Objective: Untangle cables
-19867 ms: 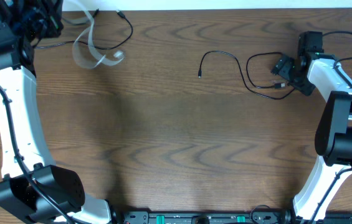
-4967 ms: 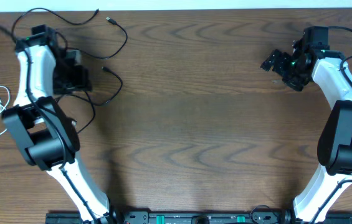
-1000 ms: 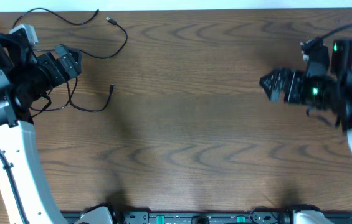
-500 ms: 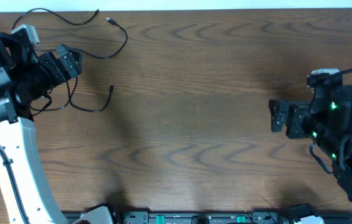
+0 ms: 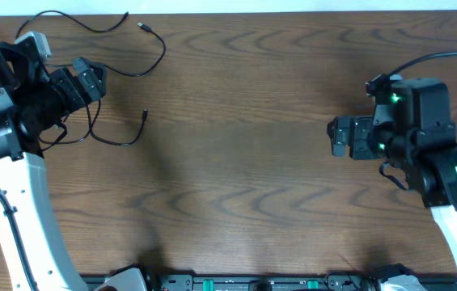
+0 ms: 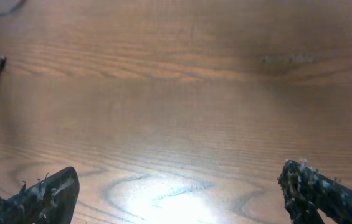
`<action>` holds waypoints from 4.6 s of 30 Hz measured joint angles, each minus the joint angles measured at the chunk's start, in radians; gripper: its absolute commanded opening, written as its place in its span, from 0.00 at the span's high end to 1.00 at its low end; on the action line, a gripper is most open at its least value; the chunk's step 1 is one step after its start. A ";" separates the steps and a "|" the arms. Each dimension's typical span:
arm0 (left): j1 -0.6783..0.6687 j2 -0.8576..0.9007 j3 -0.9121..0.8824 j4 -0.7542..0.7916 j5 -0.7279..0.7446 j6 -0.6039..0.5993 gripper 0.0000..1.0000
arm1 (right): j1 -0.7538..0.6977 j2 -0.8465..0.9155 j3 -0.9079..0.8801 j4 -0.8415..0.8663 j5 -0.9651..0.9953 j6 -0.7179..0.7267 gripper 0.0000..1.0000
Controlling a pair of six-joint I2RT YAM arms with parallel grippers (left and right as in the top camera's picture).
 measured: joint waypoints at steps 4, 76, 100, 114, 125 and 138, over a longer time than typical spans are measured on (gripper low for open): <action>0.000 0.000 0.000 0.000 0.000 0.000 0.02 | 0.000 0.043 0.000 -0.003 -0.010 0.000 0.01; 0.000 0.000 0.000 0.000 0.003 0.000 0.02 | -0.025 -0.914 -1.268 0.974 -0.014 -0.075 0.01; 0.000 0.000 0.000 0.000 0.003 0.000 0.02 | -0.116 -1.032 -1.294 0.959 -0.006 -0.099 0.01; 0.000 0.000 0.000 0.000 0.003 0.000 0.02 | -0.194 -1.157 -1.295 0.959 -0.003 -0.190 0.01; 0.000 0.000 0.000 0.000 0.003 0.000 0.02 | -0.195 -1.157 -1.295 0.956 0.010 -0.239 0.01; 0.000 0.000 0.000 0.000 0.003 0.000 0.02 | -0.235 -1.157 -1.295 0.955 0.016 -0.268 0.01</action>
